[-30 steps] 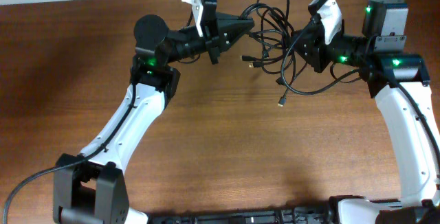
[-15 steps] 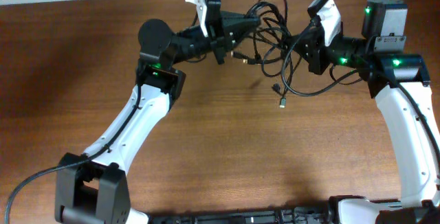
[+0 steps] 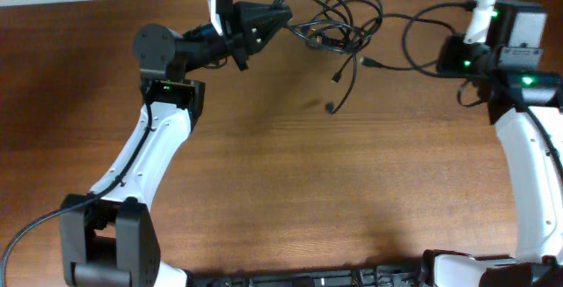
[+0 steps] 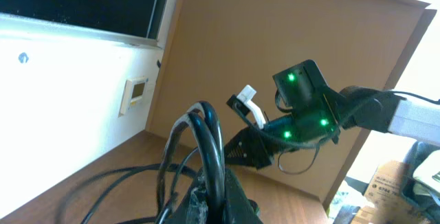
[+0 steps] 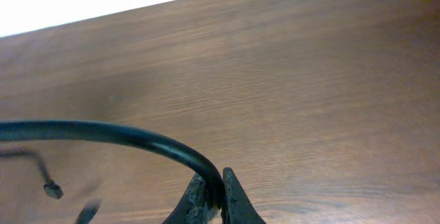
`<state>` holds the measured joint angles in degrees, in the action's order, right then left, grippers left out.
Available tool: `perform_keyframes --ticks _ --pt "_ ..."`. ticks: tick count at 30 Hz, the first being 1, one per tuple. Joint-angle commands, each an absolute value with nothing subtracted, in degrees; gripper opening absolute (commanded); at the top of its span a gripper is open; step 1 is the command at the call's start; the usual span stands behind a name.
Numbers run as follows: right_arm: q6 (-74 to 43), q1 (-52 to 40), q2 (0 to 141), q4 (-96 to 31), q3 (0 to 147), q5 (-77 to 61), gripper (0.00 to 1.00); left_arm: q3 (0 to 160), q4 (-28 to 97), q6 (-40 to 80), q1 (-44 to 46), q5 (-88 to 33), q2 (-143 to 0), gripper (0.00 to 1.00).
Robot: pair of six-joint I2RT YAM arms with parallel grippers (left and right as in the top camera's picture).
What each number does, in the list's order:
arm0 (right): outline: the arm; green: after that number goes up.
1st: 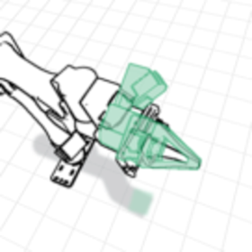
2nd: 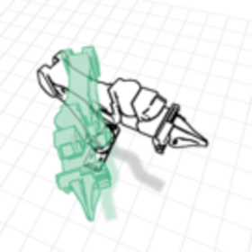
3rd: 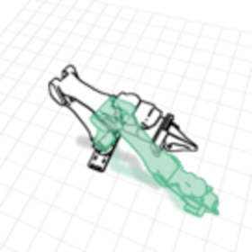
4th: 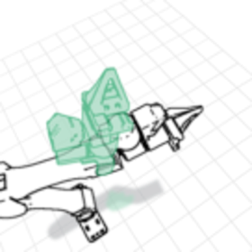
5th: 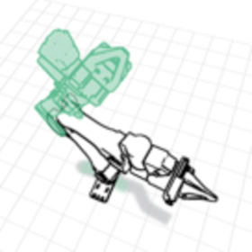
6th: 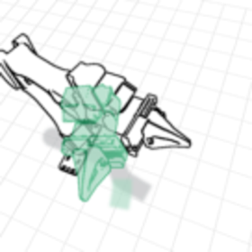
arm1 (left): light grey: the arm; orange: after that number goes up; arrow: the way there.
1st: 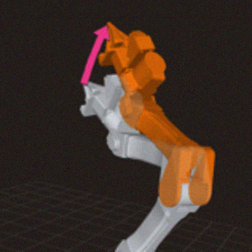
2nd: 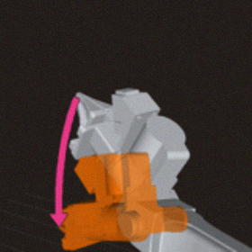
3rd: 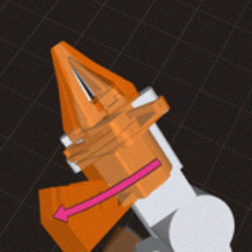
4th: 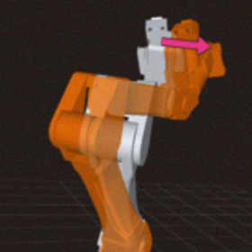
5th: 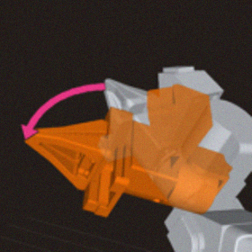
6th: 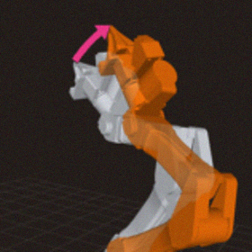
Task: Untangle cables
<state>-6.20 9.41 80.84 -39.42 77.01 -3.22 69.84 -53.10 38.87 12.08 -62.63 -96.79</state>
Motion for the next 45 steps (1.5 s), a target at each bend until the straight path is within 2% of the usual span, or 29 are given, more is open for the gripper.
perform_keyframes --ticks 1,4,6,7,9,12,13,14,18,23,26,28,32,37,39,40,42,43,44,45 --pt "-8.43 12.58 80.86 -39.64 77.21 -3.92 0.04 70.65 -54.0 39.59 11.0 -65.28 -95.46 0.0" --pt "-3.9 13.26 80.86 -38.96 77.21 -12.01 0.04 70.65 -53.98 39.18 11.03 -66.87 -95.46 0.0" --pt "2.44 13.17 80.86 -39.05 77.21 -21.69 0.39 70.65 -54.0 39.18 11.03 -66.67 -95.46 0.0" --pt "4.12 13.17 80.84 -39.0 77.21 -28.1 0.62 70.65 -53.98 39.2 11.03 -66.67 -95.46 0.0" --pt "4.08 13.17 80.86 -39.0 77.21 -33.52 0.74 70.65 -53.98 39.2 11.03 -66.67 -95.46 0.0" --pt "4.01 13.15 80.86 -39.0 77.21 -46.02 0.79 70.65 -53.98 39.2 11.03 -66.54 -95.46 0.0" --pt "4.01 13.15 80.86 -39.03 77.21 -51.24 0.84 70.65 -53.98 39.2 11.03 -66.39 -95.46 0.0" --pt "3.14 13.15 80.88 -39.0 77.21 -55.64 0.98 70.65 -54.0 39.2 11.03 -66.13 -95.46 0.0" --pt "-4.73 12.34 80.88 -38.96 77.21 -58.5 0.98 70.65 -54.0 39.16 12.03 -65.25 -95.46 0.0" --pt "-5.02 6.33 80.99 -37.89 77.21 -57.69 0.98 70.65 -54.87 36.77 16.29 -63.16 -95.46 0.0" --pt "-5.02 4.56 81.01 -38.39 77.19 -52.69 0.98 70.65 -54.87 35.27 17.37 -63.0 -95.46 0.0" --pt "-5.02 4.56 81.03 -38.13 77.19 -50.72 0.96 70.65 -54.87 35.29 17.37 -63.02 -95.46 0.0" --pt "-5.02 4.43 81.14 -38.15 77.17 -50.74 0.78 70.65 -56.64 35.29 17.89 -63.24 -95.46 0.0" --pt "-4.95 2.9 81.25 -38.15 77.14 -47.09 0.7 70.65 -57.04 33.76 21.52 -63.2 -95.46 0.0" --pt "-4.95 2.9 81.87 -38.17 77.17 -47.11 0.61 70.65 -57.89 33.76 22.55 -63.2 -95.46 0.0" --pt "-4.95 2.9 82.35 -38.39 77.14 -47.11 0.54 70.65 -58.78 33.78 22.76 -63.2 -95.46 0.0" --pt "-4.78 2.9 83.68 -39.07 77.14 -47.09 0.33 70.65 -61.3 33.78 22.79 -63.18 -95.46 0.0" --pt "-4.78 2.9 84.05 -39.33 77.14 -47.09 0.14 70.65 -61.82 33.78 22.79 -63.18 -95.46 0.0" --pt "-4.78 2.92 84.44 -39.68 77.14 -47.07 0.04 70.65 -62.46 33.8 22.79 -63.2 -95.46 0.0" --pt "-4.78 3.01 84.62 -39.68 77.14 -45.74 0.04 70.65 -62.54 33.8 22.79 -63.2 -95.46 0.0"
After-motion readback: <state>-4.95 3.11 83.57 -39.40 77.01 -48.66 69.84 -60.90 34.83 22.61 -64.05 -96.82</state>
